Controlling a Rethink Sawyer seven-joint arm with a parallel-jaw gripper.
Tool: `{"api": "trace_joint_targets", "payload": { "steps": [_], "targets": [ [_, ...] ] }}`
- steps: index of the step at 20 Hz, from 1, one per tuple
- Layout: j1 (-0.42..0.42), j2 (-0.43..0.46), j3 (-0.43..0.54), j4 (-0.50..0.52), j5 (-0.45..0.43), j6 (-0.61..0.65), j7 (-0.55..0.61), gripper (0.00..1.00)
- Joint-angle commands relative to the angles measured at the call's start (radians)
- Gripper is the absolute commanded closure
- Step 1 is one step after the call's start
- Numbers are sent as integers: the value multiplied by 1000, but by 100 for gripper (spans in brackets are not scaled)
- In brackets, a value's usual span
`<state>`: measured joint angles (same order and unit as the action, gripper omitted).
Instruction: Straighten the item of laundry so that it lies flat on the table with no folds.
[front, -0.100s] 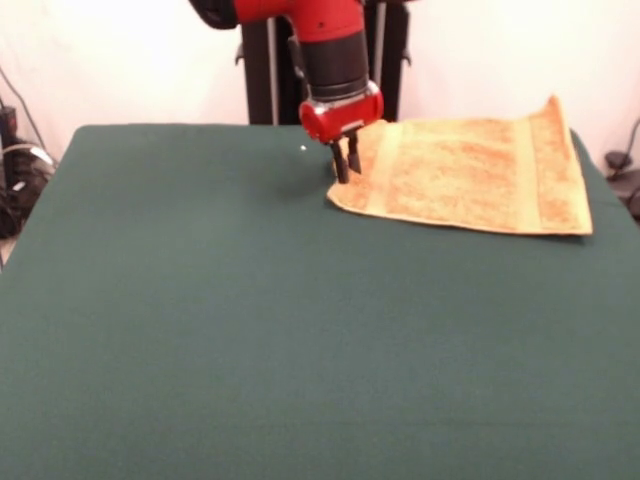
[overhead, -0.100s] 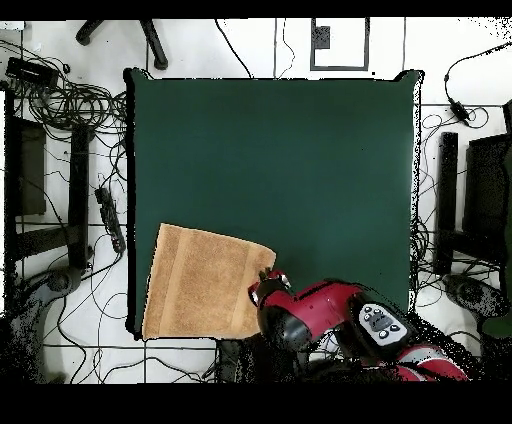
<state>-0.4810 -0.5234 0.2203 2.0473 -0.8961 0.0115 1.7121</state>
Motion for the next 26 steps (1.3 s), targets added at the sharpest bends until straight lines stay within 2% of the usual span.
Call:
{"api": "trace_joint_targets", "payload": {
  "steps": [1, 5, 10, 13, 18, 23, 26],
  "targets": [
    [-8, -100, 229, -14, 108, 335, -141, 100],
    [-10, -104, 236, -16, 93, 343, -116, 100],
    [-52, -137, 301, -8, 113, 434, -167, 100],
    [-69, -141, 329, -5, 94, 430, -175, 100],
    [-116, -16, 378, -46, 27, 392, -202, 100],
    [-149, 49, 425, -90, -25, 367, -245, 100],
    [-174, 72, 470, -112, -11, 433, -299, 100]
  ]
}}
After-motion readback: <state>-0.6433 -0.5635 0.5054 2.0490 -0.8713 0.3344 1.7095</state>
